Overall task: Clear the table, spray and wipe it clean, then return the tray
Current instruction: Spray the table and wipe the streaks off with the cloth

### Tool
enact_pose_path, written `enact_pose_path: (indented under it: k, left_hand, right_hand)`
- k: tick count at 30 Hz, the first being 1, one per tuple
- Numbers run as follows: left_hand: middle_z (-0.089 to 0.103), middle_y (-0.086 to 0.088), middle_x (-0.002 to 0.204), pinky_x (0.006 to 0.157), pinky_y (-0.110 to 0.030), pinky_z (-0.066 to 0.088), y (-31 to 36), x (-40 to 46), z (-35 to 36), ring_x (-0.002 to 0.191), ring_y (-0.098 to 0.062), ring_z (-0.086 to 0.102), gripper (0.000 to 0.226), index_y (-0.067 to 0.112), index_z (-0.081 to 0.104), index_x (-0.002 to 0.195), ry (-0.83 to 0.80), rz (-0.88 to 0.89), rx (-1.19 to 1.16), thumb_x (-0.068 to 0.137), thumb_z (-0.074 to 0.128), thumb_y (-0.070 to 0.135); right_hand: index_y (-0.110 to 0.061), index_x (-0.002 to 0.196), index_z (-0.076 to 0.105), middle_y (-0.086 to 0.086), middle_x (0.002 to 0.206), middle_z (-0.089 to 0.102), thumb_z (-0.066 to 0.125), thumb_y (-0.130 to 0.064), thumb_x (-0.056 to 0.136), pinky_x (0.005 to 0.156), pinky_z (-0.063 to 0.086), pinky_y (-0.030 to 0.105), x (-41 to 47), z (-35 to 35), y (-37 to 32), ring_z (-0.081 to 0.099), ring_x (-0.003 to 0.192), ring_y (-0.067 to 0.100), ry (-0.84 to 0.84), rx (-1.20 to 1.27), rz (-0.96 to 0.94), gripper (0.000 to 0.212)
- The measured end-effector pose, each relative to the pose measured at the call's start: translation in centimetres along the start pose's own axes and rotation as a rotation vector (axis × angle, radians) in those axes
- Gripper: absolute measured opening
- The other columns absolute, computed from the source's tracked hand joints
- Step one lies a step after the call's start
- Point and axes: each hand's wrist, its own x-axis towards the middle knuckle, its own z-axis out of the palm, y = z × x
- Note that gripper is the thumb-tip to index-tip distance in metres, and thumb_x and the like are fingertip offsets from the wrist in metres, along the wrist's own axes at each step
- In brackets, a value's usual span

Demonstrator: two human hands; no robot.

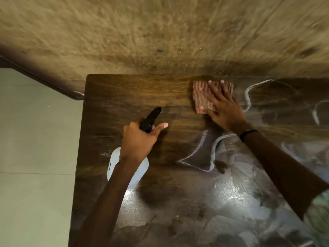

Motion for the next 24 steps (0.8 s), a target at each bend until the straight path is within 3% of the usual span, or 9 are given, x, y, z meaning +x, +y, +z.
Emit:
enact_pose_path:
  k: [3, 5, 9, 12, 17, 20, 24]
  left_hand:
    - [0.058, 0.004, 0.06, 0.061, -0.023, 0.044, -0.4, -0.4, 0.7, 0.064, -0.014, 0.061, 0.035, 0.022, 0.054, 0.06, -0.019, 0.019, 0.022, 0.069, 0.079, 0.044]
    - [0.064, 0.0, 0.065, 0.068, -0.028, 0.049, -0.7, -0.7, 1.4, 0.071, -0.019, 0.065, 0.034, 0.018, 0.061, 0.065, -0.036, 0.01, 0.038, 0.068, 0.079, 0.046]
    - [0.07, -0.005, 0.071, 0.075, -0.037, 0.056, -1.2, -2.8, 3.3, 0.075, -0.022, 0.069, 0.038, 0.011, 0.069, 0.072, -0.106, 0.043, 0.116, 0.069, 0.079, 0.047]
    - [0.073, -0.007, 0.08, 0.078, -0.04, 0.056, -1.8, -5.2, 5.2, 0.082, -0.025, 0.069, 0.045, 0.011, 0.07, 0.08, -0.203, 0.044, 0.181, 0.068, 0.077, 0.054]
    - [0.07, -0.007, 0.072, 0.069, -0.041, 0.057, -3.2, -8.4, 7.3, 0.073, -0.029, 0.068, 0.053, 0.012, 0.067, 0.081, -0.245, 0.062, 0.247, 0.065, 0.074, 0.062]
    - [0.068, -0.005, 0.065, 0.062, -0.038, 0.054, -3.7, -9.7, 7.5, 0.068, -0.031, 0.066, 0.052, 0.018, 0.07, 0.097, -0.238, 0.075, 0.259, 0.068, 0.072, 0.062]
    - [0.068, -0.002, 0.066, 0.062, -0.038, 0.055, -4.5, -10.6, 7.2, 0.066, -0.027, 0.067, 0.047, 0.017, 0.061, 0.076, -0.234, 0.069, 0.205, 0.064, 0.074, 0.061]
  right_hand:
    - [-0.033, 0.15, 0.02, 0.002, 0.161, 0.01, 0.035, -0.048, 0.092, 0.116, 0.013, 0.057, 3.7, -0.2, -1.5, 0.001, 0.147, 0.038, 0.055, 0.049, 0.167, 0.062]
    - [-0.035, 0.151, 0.018, 0.0, 0.162, 0.005, 0.043, -0.044, 0.096, 0.116, 0.007, 0.054, 4.7, 0.2, -3.4, -0.004, 0.147, 0.036, 0.022, 0.048, 0.165, 0.061]
    - [-0.031, 0.15, 0.023, 0.005, 0.16, 0.014, 0.028, -0.049, 0.089, 0.115, 0.011, 0.053, 2.1, 0.6, -3.8, 0.003, 0.147, 0.037, -0.042, -0.042, -0.239, 0.064]
    - [-0.031, 0.149, 0.026, 0.004, 0.159, 0.018, 0.036, -0.046, 0.09, 0.114, 0.012, 0.047, -0.4, 0.5, 0.0, 0.006, 0.147, 0.033, -0.035, -0.049, -0.406, 0.062]
    - [-0.031, 0.149, 0.023, 0.003, 0.158, 0.018, 0.039, -0.044, 0.09, 0.113, 0.016, 0.051, -2.4, 0.3, 2.0, 0.006, 0.145, 0.031, -0.005, -0.002, -0.36, 0.062]
    - [-0.03, 0.149, 0.025, 0.003, 0.159, 0.018, 0.037, -0.046, 0.089, 0.113, 0.014, 0.051, -2.4, 0.0, 2.0, 0.003, 0.145, 0.029, -0.036, 0.011, -0.344, 0.063]
    - [-0.031, 0.15, 0.023, 0.0, 0.159, 0.013, 0.036, -0.047, 0.089, 0.114, 0.007, 0.048, -2.4, -0.1, 1.8, -0.002, 0.145, 0.027, -0.058, 0.022, -0.322, 0.064]
